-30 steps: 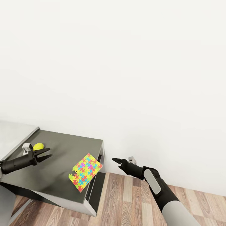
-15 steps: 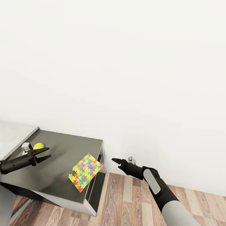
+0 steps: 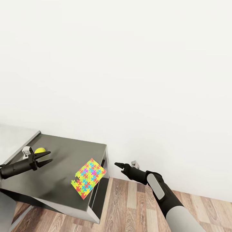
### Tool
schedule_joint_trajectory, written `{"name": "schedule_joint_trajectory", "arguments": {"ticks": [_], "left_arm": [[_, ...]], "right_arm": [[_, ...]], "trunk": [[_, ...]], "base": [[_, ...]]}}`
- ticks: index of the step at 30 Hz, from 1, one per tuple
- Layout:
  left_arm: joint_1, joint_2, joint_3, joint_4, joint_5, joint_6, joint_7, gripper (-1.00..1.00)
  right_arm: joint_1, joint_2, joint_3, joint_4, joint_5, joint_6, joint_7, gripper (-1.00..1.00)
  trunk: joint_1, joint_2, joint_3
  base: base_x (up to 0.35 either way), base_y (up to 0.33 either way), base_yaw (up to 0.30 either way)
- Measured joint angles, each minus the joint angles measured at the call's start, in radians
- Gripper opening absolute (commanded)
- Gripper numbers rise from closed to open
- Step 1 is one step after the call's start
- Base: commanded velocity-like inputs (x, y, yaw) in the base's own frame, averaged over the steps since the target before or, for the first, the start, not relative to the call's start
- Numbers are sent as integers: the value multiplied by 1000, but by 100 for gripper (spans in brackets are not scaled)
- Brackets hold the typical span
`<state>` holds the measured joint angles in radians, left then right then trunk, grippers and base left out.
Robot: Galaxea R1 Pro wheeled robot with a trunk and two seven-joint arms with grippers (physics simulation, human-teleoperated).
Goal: Put all the toys in the child's room - the three board games (two on the bed and one on the table), the two jigsaw puzzles on the table, and the tennis ball on the table - inside the toy box on the table in the child's room.
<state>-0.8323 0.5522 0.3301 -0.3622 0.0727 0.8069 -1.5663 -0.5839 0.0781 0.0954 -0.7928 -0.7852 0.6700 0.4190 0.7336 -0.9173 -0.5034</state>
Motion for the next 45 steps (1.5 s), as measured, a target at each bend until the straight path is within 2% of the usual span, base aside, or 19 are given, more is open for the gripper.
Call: {"name": "schedule_joint_trajectory", "arguments": {"ticks": [31,45], "left_arm": [[0,0,-2,0,0,0,0,100],[0,0,-2,0,0,0,0,100]], "right_arm": [[1,2,0,0,5,-11,-3,100],[1,2,0,0,5,-12,-4,100]], "trunk": [[0,0,0],[0,0,5]], "base": [[1,1,0],[0,0,84]]}}
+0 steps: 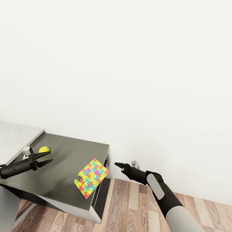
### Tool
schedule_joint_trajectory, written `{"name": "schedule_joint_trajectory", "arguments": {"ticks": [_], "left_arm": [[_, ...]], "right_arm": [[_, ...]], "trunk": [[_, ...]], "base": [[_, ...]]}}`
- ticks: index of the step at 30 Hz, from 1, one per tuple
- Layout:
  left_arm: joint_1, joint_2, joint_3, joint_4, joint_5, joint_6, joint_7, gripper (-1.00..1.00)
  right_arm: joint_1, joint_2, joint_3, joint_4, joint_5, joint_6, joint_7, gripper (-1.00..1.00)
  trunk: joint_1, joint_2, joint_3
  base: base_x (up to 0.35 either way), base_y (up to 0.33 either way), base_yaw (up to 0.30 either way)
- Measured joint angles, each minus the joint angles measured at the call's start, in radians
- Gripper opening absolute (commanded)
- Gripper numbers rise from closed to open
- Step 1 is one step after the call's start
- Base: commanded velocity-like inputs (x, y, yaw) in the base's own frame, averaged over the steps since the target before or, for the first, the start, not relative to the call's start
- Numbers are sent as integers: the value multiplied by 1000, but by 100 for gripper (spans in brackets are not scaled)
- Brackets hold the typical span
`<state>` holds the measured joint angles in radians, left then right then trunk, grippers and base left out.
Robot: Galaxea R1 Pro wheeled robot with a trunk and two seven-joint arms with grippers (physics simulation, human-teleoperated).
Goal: Put all the toys in the child's room - the three board games (two on the bed and one on the table), the two jigsaw puzzles on the table, and the tennis ball on the table - inside the toy box on the table in the child's room.
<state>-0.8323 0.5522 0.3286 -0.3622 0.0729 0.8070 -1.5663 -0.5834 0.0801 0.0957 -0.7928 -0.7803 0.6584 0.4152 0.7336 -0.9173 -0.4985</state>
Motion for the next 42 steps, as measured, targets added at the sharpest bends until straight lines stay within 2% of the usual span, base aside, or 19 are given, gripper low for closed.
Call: {"name": "schedule_joint_trajectory", "arguments": {"ticks": [6,16,42], "left_arm": [[0,0,0,0,0,0,0,100],[1,-1,0,0,0,0,0,100],[5,-2,-1,0,0,-1,0,100]], "right_arm": [[1,0,0,0,0,0,0,100],[1,0,0,0,0,0,1,100],[1,-7,-3,0,0,1,5,100]], "trunk": [[0,0,0],[0,0,7],[0,0,9]], "base": [[-24,0,25],[-13,0,160],[-12,0,37]]}}
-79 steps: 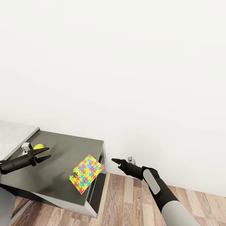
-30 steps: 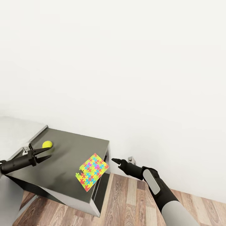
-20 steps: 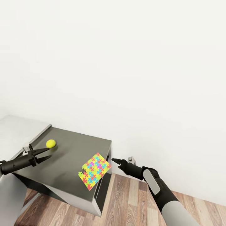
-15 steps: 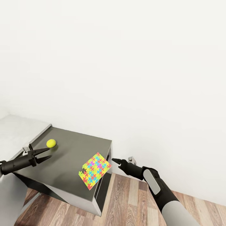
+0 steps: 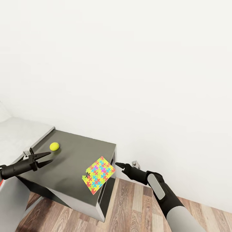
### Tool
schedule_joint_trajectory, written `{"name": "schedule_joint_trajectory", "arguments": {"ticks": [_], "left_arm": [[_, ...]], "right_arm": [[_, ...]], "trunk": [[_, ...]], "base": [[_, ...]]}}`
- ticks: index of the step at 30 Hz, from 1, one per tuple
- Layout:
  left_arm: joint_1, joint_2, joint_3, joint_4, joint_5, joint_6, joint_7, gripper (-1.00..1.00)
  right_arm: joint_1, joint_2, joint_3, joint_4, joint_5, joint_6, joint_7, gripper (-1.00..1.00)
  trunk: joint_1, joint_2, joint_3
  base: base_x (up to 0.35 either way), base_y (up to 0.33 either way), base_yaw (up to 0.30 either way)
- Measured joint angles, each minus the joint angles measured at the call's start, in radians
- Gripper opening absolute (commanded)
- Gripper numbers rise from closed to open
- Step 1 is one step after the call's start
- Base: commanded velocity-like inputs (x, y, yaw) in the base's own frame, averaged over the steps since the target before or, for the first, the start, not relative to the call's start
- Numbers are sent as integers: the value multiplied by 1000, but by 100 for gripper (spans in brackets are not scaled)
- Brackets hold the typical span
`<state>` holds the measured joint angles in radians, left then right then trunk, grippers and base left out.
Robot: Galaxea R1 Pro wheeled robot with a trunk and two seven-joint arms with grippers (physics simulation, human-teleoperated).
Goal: Put all the toys in the child's room - the three board games (two on the bed and one on the table), the two jigsaw puzzles on the table, and the tennis ball on the table - inside the toy box on the table in the child's room.
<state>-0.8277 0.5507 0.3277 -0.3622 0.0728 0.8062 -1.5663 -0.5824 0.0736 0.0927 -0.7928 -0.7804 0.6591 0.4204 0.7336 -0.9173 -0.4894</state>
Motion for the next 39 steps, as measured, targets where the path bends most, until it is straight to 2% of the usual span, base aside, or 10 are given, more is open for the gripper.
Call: {"name": "schedule_joint_trajectory", "arguments": {"ticks": [17,23,39], "left_arm": [[3,1,3,-1,0,0,0,100],[3,1,4,-1,0,0,0,100],[3,2,4,-11,0,-1,0,100]], "right_arm": [[0,2,4,0,1,-1,1,100],[0,3,5,0,2,-1,1,100],[0,5,6,0,3,-1,1,100]], "trunk": [[0,0,0],[23,-42,-19],[23,-42,-19]], "base": [[6,0,3],[0,0,0],[0,0,0]]}}
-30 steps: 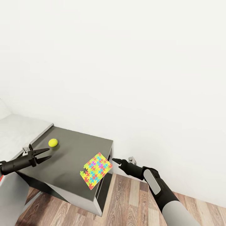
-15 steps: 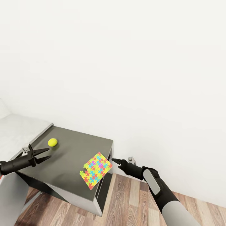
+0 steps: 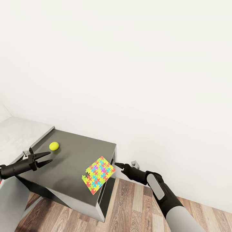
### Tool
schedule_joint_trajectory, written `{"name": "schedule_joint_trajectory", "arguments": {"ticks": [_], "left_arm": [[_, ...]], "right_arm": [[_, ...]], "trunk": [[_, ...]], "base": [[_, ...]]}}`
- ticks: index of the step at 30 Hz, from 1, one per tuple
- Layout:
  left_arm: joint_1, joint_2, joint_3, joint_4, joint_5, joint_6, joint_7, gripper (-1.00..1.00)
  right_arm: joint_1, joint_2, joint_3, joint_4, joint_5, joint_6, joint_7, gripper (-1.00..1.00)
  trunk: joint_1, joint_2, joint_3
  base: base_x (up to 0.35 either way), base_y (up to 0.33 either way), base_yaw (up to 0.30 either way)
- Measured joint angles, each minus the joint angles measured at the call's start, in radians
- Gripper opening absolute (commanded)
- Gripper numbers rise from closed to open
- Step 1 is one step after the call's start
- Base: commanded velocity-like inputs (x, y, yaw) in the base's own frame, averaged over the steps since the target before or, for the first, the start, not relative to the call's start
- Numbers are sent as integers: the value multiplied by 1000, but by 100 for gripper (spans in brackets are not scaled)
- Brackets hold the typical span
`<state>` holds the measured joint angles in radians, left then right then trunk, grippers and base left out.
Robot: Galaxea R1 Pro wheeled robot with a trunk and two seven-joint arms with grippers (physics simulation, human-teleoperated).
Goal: Put all the toys in the child's room - the three board games (two on the bed and one on the table), the two jigsaw puzzles on the table, and the tennis ball on the table - inside the toy box on the table in the child's room.
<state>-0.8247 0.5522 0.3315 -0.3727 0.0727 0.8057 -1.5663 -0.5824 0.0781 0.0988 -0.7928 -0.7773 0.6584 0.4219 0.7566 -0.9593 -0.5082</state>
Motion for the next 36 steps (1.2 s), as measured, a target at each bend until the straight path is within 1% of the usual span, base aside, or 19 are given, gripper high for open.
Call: {"name": "schedule_joint_trajectory", "arguments": {"ticks": [6,8,10,11,13,14,18,21,26,28,30,31,32,33,34,35,36], "left_arm": [[0,-2,-6,-41,0,6,0,100],[0,-3,-6,-69,0,24,0,100],[0,-3,-8,-112,0,59,0,100],[0,-3,-8,-146,1,86,0,100],[0,-3,-9,-184,1,114,0,100],[0,-2,-8,-220,1,139,0,100],[-5,-2,-6,-300,8,197,0,100],[-16,-4,-7,-342,12,220,0,100],[-44,-11,-8,-373,15,231,0,100],[-55,-16,-16,-393,15,231,0,100],[-59,-21,-29,-405,15,231,0,100],[-61,-28,-45,-415,16,231,0,100],[-62,-33,-53,-419,18,231,0,100],[-63,-38,-59,-423,22,231,0,100],[-64,-48,-69,-432,40,231,0,100],[-64,-52,-74,-435,54,231,0,100],[-65,-58,-81,-441,88,231,0,100]], "right_arm": [[0,0,0,0,-1,0,1,100],[0,0,0,0,0,0,1,100],[0,0,0,0,0,0,1,100],[0,0,0,0,0,0,1,100],[0,0,0,0,0,0,1,100],[0,0,0,0,0,0,1,100],[0,0,0,0,0,0,1,100],[0,0,0,0,0,0,2,100],[0,0,0,0,0,0,2,100],[0,0,0,0,0,0,2,100],[0,0,0,0,0,0,2,100],[0,1,0,0,0,0,3,100],[0,1,0,0,0,0,3,100],[0,1,0,0,0,0,3,100],[0,1,0,0,0,0,3,100],[0,1,0,0,0,0,3,100],[0,1,0,0,0,0,3,100]], "trunk": [[0,0,0],[0,0,0],[0,0,0],[0,0,0],[0,0,0],[0,0,0],[0,0,0],[0,0,0],[0,0,0],[0,0,0],[0,0,0],[0,0,0],[0,0,0],[0,0,0],[0,0,0],[0,0,0],[0,0,0]], "base": [[0,0,0],[0,0,0],[0,0,0],[0,0,0],[0,0,0],[0,0,0],[0,0,0],[0,0,0],[0,0,0],[0,0,0],[0,0,0],[0,0,0],[0,0,0],[0,0,0],[0,0,0],[0,0,0],[0,0,0]]}}
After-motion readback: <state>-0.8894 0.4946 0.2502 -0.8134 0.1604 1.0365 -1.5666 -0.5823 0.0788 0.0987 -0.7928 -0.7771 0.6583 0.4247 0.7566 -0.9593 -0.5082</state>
